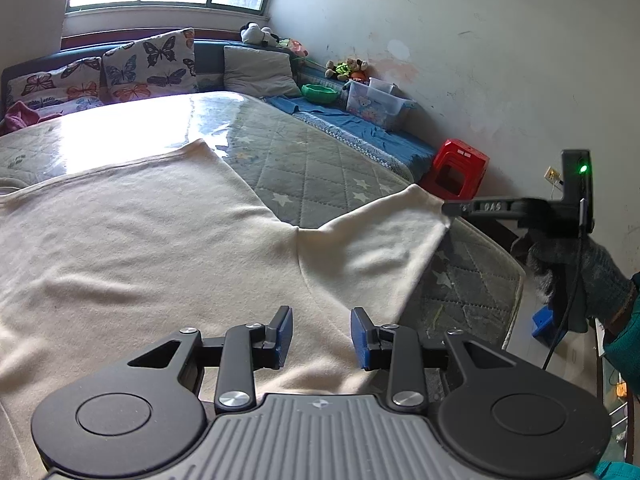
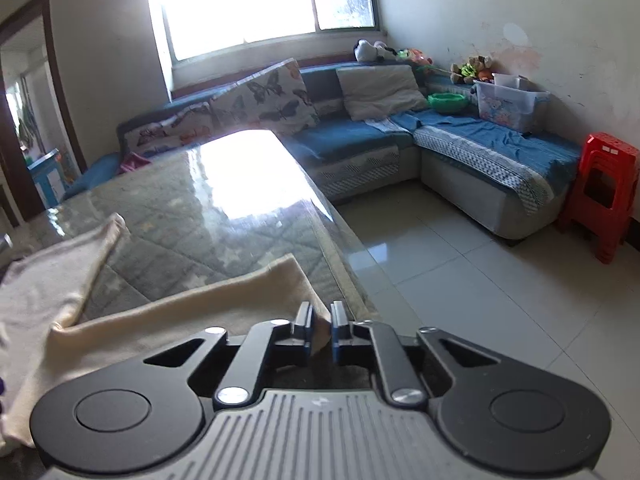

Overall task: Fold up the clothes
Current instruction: 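Move the right gripper to the sleeve edge of the cream shirt, then grasp the sleeve with the right gripper and lift it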

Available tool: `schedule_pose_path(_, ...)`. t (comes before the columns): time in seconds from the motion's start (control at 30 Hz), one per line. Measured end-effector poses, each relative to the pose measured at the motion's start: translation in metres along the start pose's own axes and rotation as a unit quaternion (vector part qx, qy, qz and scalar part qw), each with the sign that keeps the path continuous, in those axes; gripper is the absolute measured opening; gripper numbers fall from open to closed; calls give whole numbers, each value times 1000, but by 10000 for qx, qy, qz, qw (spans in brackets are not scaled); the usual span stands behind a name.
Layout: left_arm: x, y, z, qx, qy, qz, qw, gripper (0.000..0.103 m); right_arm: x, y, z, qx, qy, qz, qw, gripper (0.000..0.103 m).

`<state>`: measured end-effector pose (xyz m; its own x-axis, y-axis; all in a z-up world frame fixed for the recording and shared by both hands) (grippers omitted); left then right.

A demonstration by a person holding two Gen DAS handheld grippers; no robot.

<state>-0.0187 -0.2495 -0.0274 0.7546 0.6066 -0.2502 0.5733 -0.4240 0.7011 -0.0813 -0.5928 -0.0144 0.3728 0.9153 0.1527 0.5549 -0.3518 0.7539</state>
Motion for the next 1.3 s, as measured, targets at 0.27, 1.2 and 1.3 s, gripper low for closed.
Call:
schedule_pose_path(0.27, -8, -3, 10, 108, 35, 158, 9998, 35, 6, 16, -19, -319, 233, 11, 9992, 5)
schedule_pose_path(1.2, -4, 1, 7, 19, 98, 129, 9999, 40, 13, -3, -7, -132, 109, -88, 9998, 8)
schedule_pose_path(1.3, -1, 1, 7, 9, 118, 98, 9999, 40, 25, 12, -27, -349, 329, -166, 9987, 8)
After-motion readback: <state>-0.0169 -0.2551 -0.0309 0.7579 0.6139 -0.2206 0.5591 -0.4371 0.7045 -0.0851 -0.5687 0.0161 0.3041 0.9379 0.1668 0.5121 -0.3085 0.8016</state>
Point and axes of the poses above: each gripper's, at about its wrist camera, not at the fingertips, and z roughly the way its jaws point, x to its left, y to its top, the point moved 8 cm from there along z, roughly the way its jaws point, and after that the axes turned 4 degrees about x, right-handed, at the moved point
